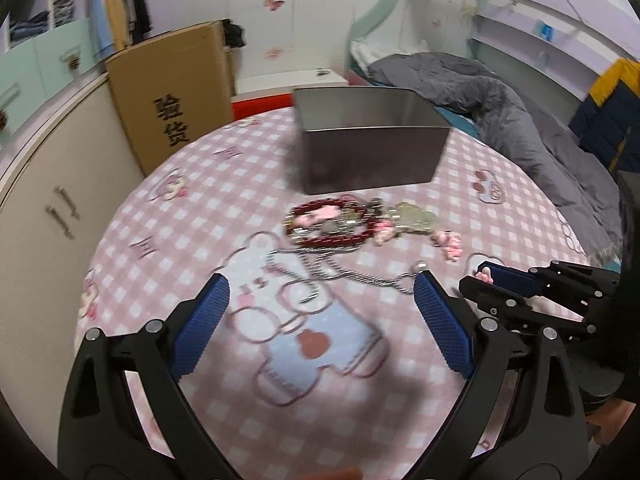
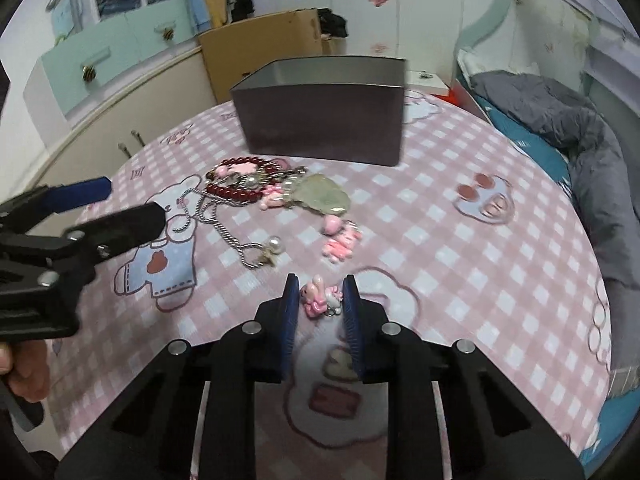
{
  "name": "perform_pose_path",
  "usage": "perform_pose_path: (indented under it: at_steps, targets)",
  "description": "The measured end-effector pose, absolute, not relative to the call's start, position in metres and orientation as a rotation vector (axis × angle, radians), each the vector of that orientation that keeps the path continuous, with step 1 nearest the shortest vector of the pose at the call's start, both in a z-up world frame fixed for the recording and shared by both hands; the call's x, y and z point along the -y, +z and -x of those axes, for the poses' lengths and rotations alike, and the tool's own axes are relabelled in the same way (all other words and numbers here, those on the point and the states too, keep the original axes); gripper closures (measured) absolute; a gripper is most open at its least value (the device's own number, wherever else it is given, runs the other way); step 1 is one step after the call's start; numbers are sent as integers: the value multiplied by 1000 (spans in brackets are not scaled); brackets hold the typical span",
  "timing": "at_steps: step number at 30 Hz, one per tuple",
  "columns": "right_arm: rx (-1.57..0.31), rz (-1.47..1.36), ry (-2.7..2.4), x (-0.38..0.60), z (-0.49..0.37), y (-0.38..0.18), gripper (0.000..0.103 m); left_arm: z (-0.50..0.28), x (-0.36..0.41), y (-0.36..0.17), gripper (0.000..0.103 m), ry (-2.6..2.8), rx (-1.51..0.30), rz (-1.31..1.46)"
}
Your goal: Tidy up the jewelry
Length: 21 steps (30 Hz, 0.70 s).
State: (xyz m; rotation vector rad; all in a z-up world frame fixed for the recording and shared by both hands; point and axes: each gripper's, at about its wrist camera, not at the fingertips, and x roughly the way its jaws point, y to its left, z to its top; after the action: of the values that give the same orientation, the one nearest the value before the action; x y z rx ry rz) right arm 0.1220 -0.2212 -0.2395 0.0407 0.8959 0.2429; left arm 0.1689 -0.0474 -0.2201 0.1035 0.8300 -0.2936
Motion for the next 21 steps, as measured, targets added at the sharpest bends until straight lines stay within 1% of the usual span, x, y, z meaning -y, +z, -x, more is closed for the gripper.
perform_pose_path:
  at_steps: [6, 11, 12, 13, 14, 15, 17, 18, 19, 21]
  targets:
    - [-895, -110, 204, 249, -110, -235, 82, -180, 86, -234, 12, -382, -850, -184]
    - [-891, -126, 196, 255, -104, -232, 82, -188, 104, -245, 12, -412, -861, -222]
    - [-890, -126, 196, 255, -104, -231, 82, -189, 106, -248, 18, -418, -867, -232]
    - [-889, -126, 198, 255, -104, -231, 82, -190, 107, -251, 27, -425, -874, -238]
    - [-889, -127, 200, 255, -105, -231, 82, -191, 109, -254, 33, -438, -884, -244]
    - [-888, -126, 202, 254, -104, -230, 82, -191, 110, -257, 50, -456, -896, -245]
    - [-886, -128, 207, 253, -105, -230, 82, -190, 109, -258, 65, -489, -885, -231]
    - [-886, -127, 208, 253, -105, -229, 82, -190, 109, -258, 75, -511, -883, -223]
    - [-886, -126, 210, 253, -105, -229, 82, -190, 107, -257, 88, -521, -885, -212]
    - [-884, -127, 216, 252, -105, -228, 82, -192, 99, -256, 92, -546, -903, -149]
